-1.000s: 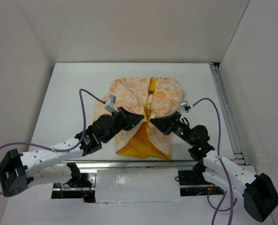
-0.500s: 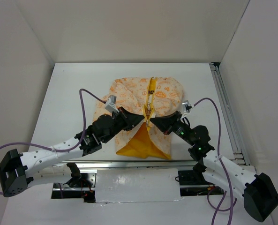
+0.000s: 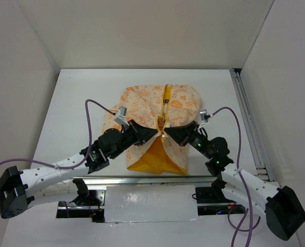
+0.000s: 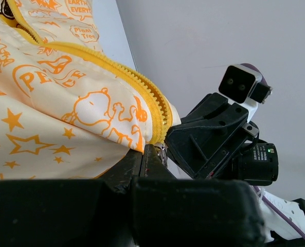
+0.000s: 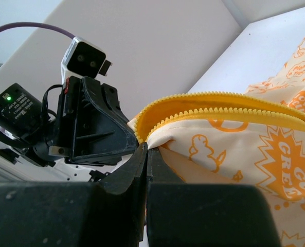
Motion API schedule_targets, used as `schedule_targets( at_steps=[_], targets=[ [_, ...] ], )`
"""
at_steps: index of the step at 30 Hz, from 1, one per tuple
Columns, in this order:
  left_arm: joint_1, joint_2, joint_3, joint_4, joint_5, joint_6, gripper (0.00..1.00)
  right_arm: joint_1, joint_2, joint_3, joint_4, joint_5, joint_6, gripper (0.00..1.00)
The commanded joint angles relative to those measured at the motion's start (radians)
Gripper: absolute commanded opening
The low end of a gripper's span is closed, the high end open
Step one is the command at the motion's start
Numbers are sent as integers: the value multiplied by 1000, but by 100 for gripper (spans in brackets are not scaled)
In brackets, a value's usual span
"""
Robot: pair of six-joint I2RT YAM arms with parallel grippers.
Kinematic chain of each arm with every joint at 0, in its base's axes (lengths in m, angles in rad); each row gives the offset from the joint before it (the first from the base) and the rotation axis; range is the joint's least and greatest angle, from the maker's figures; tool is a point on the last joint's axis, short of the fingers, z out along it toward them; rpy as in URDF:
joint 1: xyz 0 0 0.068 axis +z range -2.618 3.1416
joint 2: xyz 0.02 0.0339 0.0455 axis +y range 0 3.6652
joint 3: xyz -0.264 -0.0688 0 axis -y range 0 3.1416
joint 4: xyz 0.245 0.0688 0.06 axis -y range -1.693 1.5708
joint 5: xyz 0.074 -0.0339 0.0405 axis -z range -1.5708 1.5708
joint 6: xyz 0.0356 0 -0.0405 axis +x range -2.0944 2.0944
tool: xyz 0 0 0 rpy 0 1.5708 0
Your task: Zip up the jacket
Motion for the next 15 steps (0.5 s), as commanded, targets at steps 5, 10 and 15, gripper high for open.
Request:
schedule_targets(
  at_steps=[5,10,15],
  targets=[
    [-6,24,53,0,49,9,0,58,12,78,22,93,-34,0],
    [-6,26,75,-69,17,-42,0,165,5,74,-32,250,-120,0],
    [-5,26,103,-142,-35,-83,0,290,6,82,-68,402,-232,0]
  ],
)
